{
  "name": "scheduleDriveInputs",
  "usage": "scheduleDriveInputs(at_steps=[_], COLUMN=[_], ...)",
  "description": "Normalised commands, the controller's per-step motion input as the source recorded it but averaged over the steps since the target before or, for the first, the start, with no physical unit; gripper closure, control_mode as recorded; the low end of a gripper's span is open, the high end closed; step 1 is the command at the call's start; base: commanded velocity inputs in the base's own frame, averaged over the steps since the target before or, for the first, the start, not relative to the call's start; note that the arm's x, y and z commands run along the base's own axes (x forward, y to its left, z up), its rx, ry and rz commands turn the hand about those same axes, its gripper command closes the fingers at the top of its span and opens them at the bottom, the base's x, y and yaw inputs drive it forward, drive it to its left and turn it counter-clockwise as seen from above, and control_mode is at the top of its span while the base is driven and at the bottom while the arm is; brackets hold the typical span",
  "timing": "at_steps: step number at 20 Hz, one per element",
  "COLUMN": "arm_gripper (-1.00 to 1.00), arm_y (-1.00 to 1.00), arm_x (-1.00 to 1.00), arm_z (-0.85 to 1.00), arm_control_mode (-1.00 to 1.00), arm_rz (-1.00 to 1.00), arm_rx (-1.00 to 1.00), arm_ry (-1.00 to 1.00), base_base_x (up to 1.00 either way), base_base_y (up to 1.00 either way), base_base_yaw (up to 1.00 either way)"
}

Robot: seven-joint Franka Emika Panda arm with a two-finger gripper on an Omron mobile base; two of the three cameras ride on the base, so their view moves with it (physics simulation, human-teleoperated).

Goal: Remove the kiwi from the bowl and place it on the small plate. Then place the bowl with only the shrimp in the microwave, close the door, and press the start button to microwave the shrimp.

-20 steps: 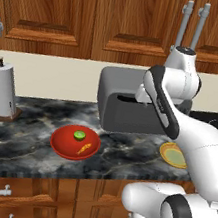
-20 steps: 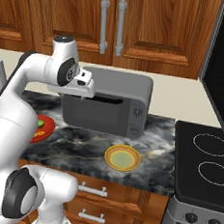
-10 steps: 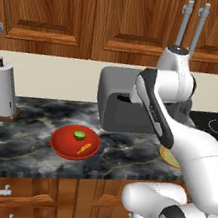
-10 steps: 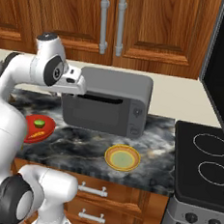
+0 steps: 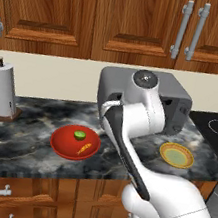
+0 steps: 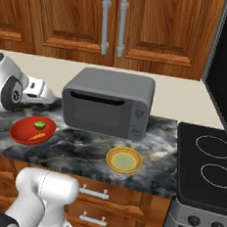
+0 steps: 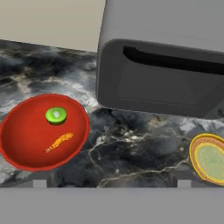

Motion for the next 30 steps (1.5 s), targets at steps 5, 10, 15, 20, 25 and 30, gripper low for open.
scheduleDriveInputs(at_steps=[5, 10, 15, 20, 25, 30], arm_gripper=[-1.0, -1.0, -1.0, -1.0, -1.0, -1.0], arm_y=[0.97, 0.85, 0.23, 0.13, 0.0, 0.06], arm_x=[0.23, 0.26, 0.31, 0.32, 0.24, 0.38], arm_z=[-0.36, -0.41, -0.47, -0.5, -0.4, -0.37], arm_control_mode=[-1.0, -1.0, -1.0, -1.0, -1.0, -1.0], arm_rz=[0.03, -0.01, 0.0, 0.0, 0.03, 0.02], arm_rx=[-0.02, -0.03, 0.0, -0.03, 0.0, 0.0], arm_ry=[0.07, 0.03, 0.01, 0.07, 0.12, 0.19], base_base_x=[0.0, 0.0, 0.0, 0.0, 0.0, 0.0], base_base_y=[0.0, 0.0, 0.0, 0.0, 0.0, 0.0], base_base_yaw=[0.0, 0.0, 0.0, 0.0, 0.0, 0.0])
